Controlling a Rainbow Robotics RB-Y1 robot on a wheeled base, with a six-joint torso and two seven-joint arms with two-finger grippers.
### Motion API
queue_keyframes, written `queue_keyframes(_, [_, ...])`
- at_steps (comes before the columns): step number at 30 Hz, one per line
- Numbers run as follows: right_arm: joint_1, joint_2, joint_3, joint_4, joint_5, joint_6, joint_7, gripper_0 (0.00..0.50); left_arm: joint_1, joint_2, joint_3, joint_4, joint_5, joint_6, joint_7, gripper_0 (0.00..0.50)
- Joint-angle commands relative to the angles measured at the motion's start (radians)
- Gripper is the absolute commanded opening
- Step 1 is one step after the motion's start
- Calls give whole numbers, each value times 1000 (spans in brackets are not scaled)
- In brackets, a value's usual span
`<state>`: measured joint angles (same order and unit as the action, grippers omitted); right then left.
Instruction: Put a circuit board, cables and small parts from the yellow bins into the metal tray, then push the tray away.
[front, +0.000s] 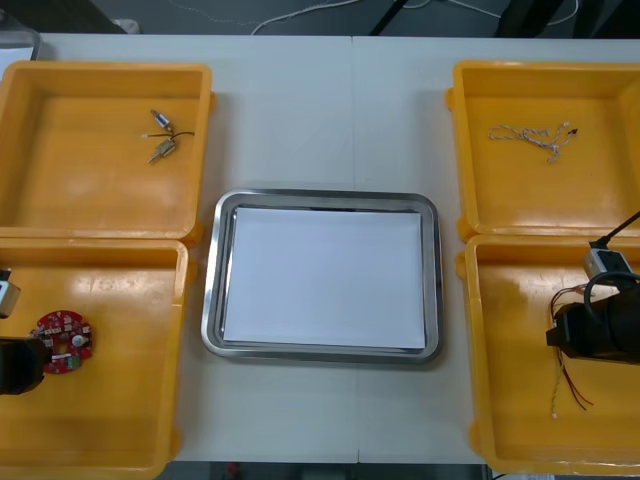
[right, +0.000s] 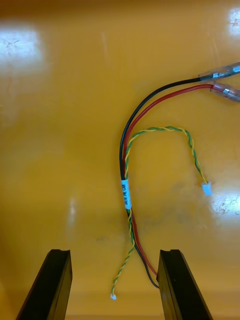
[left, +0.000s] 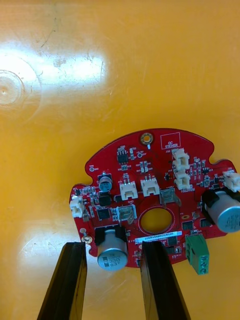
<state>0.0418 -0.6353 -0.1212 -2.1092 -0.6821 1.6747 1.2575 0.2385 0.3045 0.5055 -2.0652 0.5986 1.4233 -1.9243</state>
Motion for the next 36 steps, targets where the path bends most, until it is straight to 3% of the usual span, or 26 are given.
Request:
queue_keyframes(1, [-26, 9, 29, 32, 12, -41, 69, 500, 28, 67, 19, -38, 26, 14, -82, 336])
queue_keyframes(14, [-25, 3, 71, 107, 32, -122, 112, 500, 9, 96, 70, -170, 63, 184, 30, 342])
queue_keyframes(21, [-25, 5, 94, 140, 41, -159, 132, 500, 45, 28, 64, -220, 55, 148, 67, 342])
queue_keyframes(27, [-25, 5, 103, 140, 61, -165, 138, 500, 94, -25, 11, -225, 26, 22, 71, 340])
queue_keyframes(28, [-25, 5, 107, 140, 67, -167, 138, 500, 108, -35, 2, -225, 20, -3, 68, 347])
queue_keyframes(33, [-25, 5, 118, 140, 82, -174, 138, 500, 159, -71, -53, -225, -30, -90, 64, 500])
queue_keyframes(35, [-25, 5, 118, 140, 82, -174, 138, 500, 168, -79, -71, -227, -45, -109, 68, 500])
queue_keyframes(36, [-25, 5, 118, 140, 81, -174, 138, 422, 171, -84, -79, -225, -48, -112, 70, 500])
